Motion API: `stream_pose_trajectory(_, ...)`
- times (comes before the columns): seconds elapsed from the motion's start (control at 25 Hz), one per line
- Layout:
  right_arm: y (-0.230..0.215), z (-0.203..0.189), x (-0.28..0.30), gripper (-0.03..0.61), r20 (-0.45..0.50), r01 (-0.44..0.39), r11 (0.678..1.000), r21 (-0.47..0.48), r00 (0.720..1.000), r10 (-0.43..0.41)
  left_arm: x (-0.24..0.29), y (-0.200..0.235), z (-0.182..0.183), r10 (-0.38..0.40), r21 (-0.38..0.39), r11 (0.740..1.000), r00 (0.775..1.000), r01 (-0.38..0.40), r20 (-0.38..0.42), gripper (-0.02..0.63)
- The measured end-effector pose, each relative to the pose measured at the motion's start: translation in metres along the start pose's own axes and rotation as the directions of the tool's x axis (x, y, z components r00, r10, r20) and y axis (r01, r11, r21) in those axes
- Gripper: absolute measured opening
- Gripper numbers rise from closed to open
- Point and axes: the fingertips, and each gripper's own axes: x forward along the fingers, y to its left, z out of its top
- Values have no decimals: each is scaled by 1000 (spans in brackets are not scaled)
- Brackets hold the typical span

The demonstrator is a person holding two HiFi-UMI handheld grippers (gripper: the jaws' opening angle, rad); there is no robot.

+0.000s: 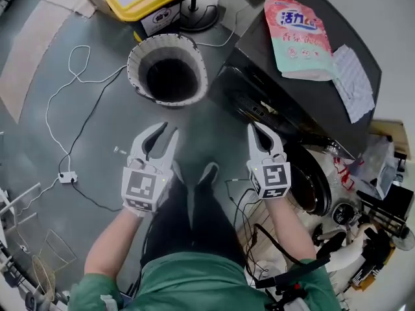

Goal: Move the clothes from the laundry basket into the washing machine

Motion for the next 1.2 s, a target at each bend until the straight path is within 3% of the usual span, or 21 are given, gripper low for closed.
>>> stream_pose_trajectory(0.2,13,93,-48,0,109,18,995,97,994,-28,-44,2,60,47,-31,999,998,-45,52,95)
stream_pose_trajectory(0.44,14,184,-105,0,202,42,995,87,978,-59,-92,8,132,103,-21,995,984,-101,148,94)
stream_pose_trajectory(0.84,13,265,-159,0,307,102,993,54,945,-114,-147,13,206,127,14,991,957,-135,263,91)
stream_pose_trajectory(1.2,18,300,-193,0,385,138,989,51,911,-147,-174,0,260,106,80,986,925,-145,366,89)
